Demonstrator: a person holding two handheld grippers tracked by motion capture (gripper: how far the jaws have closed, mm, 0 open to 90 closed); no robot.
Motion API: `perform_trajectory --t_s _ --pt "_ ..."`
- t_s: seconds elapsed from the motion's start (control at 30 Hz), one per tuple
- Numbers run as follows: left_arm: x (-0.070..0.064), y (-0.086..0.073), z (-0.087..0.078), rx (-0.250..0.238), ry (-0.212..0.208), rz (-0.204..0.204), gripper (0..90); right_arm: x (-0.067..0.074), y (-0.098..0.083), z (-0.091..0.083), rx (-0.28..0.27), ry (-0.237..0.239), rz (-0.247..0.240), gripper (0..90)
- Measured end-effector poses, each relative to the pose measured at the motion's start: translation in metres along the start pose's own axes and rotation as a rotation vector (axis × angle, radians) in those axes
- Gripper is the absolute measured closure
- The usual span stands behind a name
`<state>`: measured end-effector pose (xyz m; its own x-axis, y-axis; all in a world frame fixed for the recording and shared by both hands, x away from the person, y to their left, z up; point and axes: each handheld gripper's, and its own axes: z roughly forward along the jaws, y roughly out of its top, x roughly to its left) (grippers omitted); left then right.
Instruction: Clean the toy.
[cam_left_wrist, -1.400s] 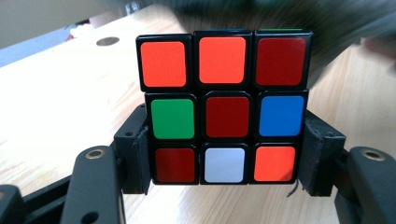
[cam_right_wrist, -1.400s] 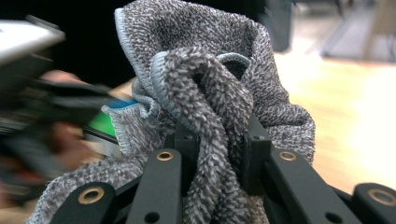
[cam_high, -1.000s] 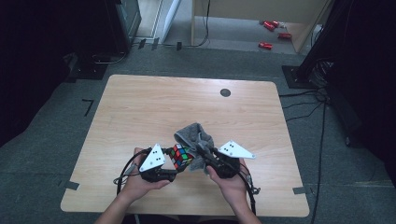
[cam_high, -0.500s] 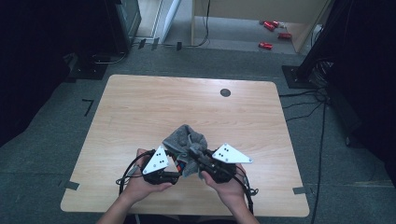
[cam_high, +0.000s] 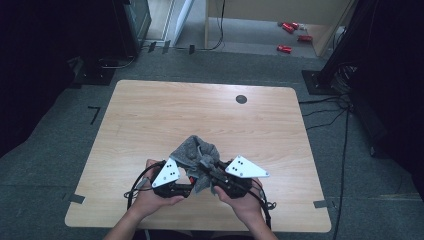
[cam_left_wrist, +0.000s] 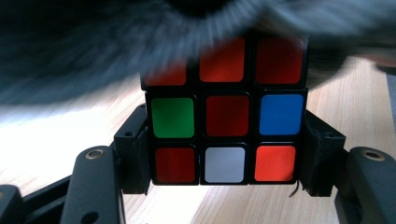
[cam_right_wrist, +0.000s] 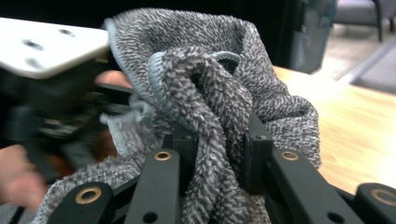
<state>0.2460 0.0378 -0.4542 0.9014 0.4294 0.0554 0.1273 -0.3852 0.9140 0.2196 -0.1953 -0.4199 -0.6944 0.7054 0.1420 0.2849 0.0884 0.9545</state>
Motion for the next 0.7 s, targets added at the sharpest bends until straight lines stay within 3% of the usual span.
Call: perform_trajectory --t_s 0.1,0.2,0.33,0.43,0.47,0.5,0.63,0.7 --pt "0.004 0.0 -0.002 -0.013 -0.001 -0.014 34.7 -0.021 -0.007 -0.001 0.041 -0.084 0.076 74.0" --pt "0.005 -0.001 -0.001 -0.009 0.005 -0.017 34.7 -0.024 -0.008 -0.005 0.035 -0.1 0.112 73.9" --pt "0.004 -0.002 0.003 0.02 0.019 -0.012 34.7 0.001 0.004 -0.006 -0.017 -0.009 0.03 73.6" --pt "0.006 0.001 0.001 0.002 0.014 0.048 34.6 0.015 0.005 -0.002 0.0 0.014 -0.041 73.0" --pt "0.001 0.0 0.0 -0.003 0.024 -0.001 34.7 0.014 0.004 -0.001 -0.007 0.012 -0.04 73.0" --pt "0.002 0.0 -0.001 -0.003 0.01 0.001 34.7 0.009 0.002 0.0 -0.011 0.007 -0.022 73.1" --pt "0.005 -0.001 -0.001 -0.006 0.012 -0.017 34.6 -0.017 -0.008 0.0 0.04 -0.083 0.064 73.1" --pt "0.007 -0.002 0.0 -0.003 0.009 -0.019 34.6 -0.021 -0.01 -0.002 0.048 -0.102 0.069 73.1"
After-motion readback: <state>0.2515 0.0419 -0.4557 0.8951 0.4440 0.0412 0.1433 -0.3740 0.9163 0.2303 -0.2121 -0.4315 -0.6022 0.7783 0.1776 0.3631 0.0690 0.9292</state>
